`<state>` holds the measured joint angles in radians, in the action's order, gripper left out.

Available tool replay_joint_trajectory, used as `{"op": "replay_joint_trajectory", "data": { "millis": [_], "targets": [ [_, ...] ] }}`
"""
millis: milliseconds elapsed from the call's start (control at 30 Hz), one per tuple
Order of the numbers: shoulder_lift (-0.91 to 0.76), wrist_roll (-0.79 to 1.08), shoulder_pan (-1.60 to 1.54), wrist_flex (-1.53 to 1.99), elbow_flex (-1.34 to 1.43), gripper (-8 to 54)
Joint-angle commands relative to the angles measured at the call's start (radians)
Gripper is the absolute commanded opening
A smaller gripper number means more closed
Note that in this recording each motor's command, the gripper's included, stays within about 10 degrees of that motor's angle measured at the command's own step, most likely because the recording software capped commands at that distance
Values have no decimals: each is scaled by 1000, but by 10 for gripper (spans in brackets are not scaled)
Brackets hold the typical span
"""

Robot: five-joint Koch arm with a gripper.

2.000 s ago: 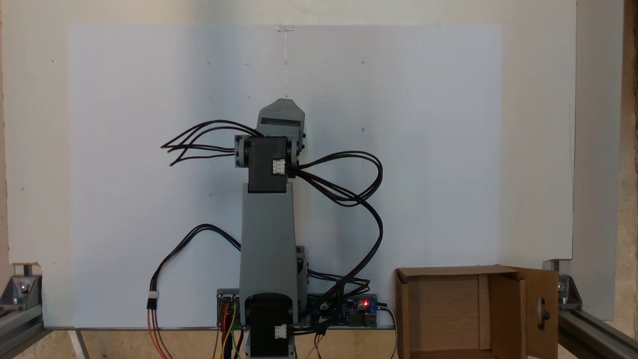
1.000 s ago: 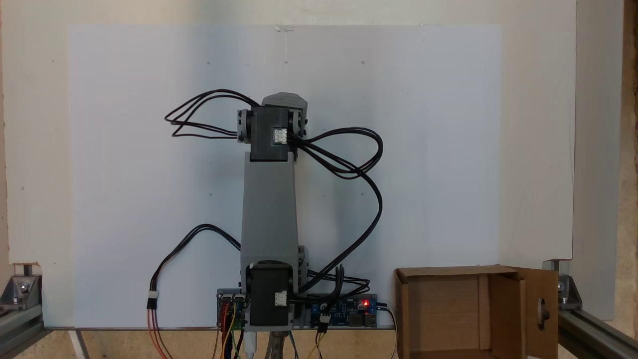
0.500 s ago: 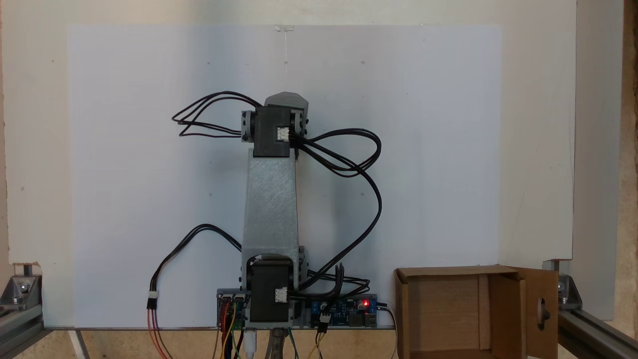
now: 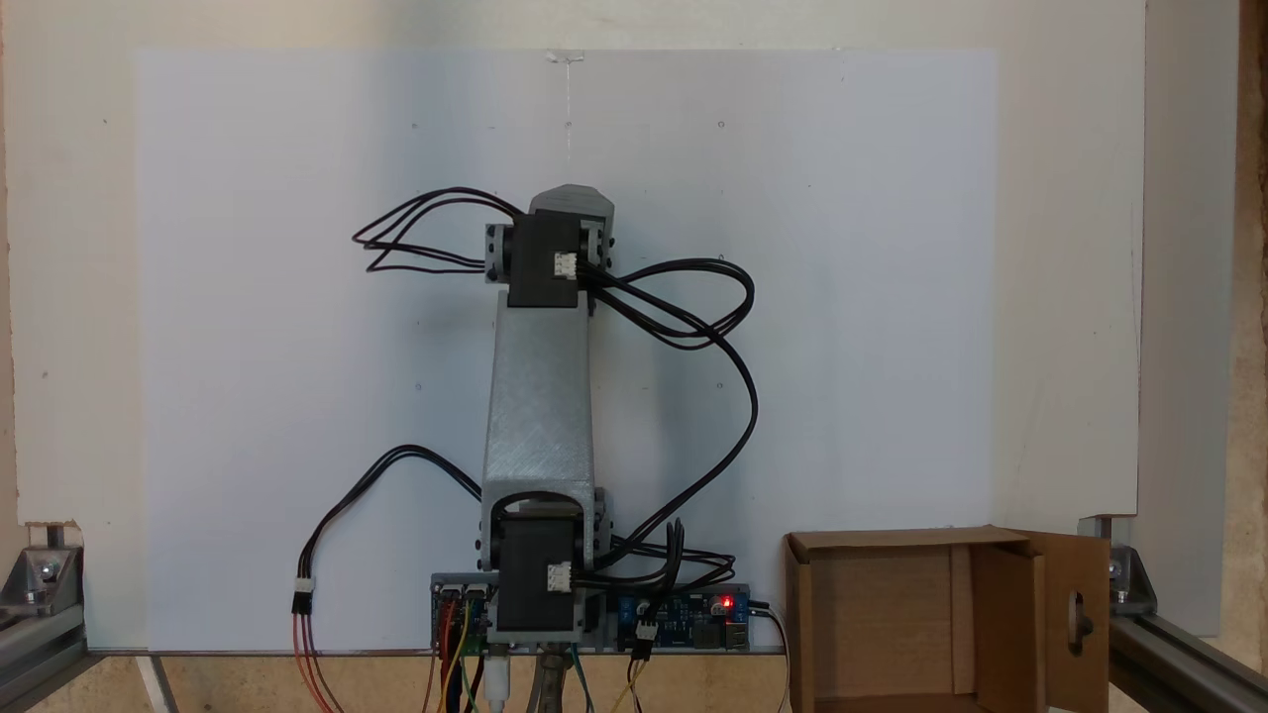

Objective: Grasp a green dice and put it in the bin.

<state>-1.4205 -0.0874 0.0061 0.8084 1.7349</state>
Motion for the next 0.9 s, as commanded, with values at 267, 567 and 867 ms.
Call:
{"op": "replay_joint_trajectory", "data": {
  "millis": [267,567,867],
  "targets": [
    [12,3,9,-5,-11,417],
    [41,2,9,-8,2,418],
    [83,2,6,-48,6,418]
  ]
}}
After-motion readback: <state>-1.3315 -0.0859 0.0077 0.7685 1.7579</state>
